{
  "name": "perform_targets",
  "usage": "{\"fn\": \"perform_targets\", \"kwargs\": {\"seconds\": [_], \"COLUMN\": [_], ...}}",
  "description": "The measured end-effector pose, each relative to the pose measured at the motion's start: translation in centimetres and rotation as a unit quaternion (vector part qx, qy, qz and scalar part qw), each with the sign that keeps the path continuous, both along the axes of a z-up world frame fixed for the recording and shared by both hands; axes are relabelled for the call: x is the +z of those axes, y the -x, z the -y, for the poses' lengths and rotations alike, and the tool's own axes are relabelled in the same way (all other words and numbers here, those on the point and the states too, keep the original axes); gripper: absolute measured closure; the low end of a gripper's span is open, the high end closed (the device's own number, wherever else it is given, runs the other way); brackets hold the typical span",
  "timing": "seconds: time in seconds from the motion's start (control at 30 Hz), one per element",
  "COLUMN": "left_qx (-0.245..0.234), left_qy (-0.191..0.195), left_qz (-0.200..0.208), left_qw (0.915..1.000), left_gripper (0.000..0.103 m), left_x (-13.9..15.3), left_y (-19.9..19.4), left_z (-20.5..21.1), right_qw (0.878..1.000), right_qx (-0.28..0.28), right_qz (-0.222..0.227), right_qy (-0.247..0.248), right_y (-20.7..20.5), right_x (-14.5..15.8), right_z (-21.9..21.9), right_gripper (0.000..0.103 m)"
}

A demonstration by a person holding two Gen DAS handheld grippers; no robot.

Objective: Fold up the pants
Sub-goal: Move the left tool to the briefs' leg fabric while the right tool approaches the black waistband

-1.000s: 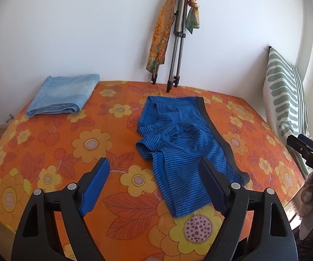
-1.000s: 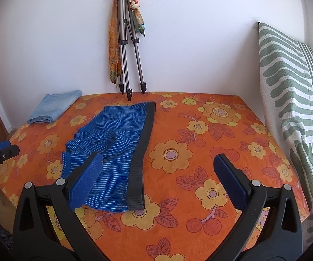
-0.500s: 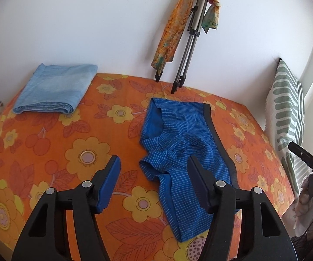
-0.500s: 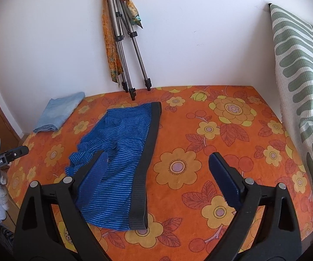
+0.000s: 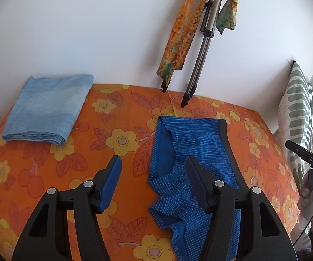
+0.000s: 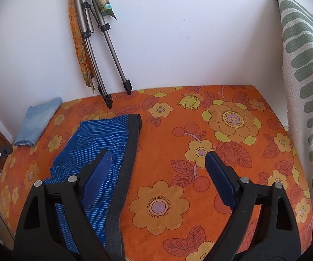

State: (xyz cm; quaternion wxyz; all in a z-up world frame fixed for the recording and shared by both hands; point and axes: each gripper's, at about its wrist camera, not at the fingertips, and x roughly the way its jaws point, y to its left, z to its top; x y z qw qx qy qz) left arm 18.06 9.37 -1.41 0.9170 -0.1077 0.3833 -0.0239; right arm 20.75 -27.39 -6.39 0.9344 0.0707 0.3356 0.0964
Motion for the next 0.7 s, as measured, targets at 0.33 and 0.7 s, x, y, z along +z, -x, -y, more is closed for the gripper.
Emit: {"fn": "perform_targets", "kwargs": {"seconds": [0.33,0.7], "left_qx": [-0.031,-0.076], "left_qy": [0.018,0.02], "left_qz": [-0.049,-0.091], "left_qw": [0.9982,0.9928], "left_gripper": [0.048,0.048], "left_x": [-2.8,-7.2], "left_y": [-7.2,-15.3], "left_z": [0.3,1.3], "right_qw": [0.998,0.993], "right_qx": [0.045,0.091], "right_qz": [-0.033,-0.073], "right_qy": [0.004,-0.011], "right_y": [-7.3,-15.8], "right_x": [-1.3,-4.9], "right_z": [-2.6,-4.9], "right_gripper": [0.018,0.02]}}
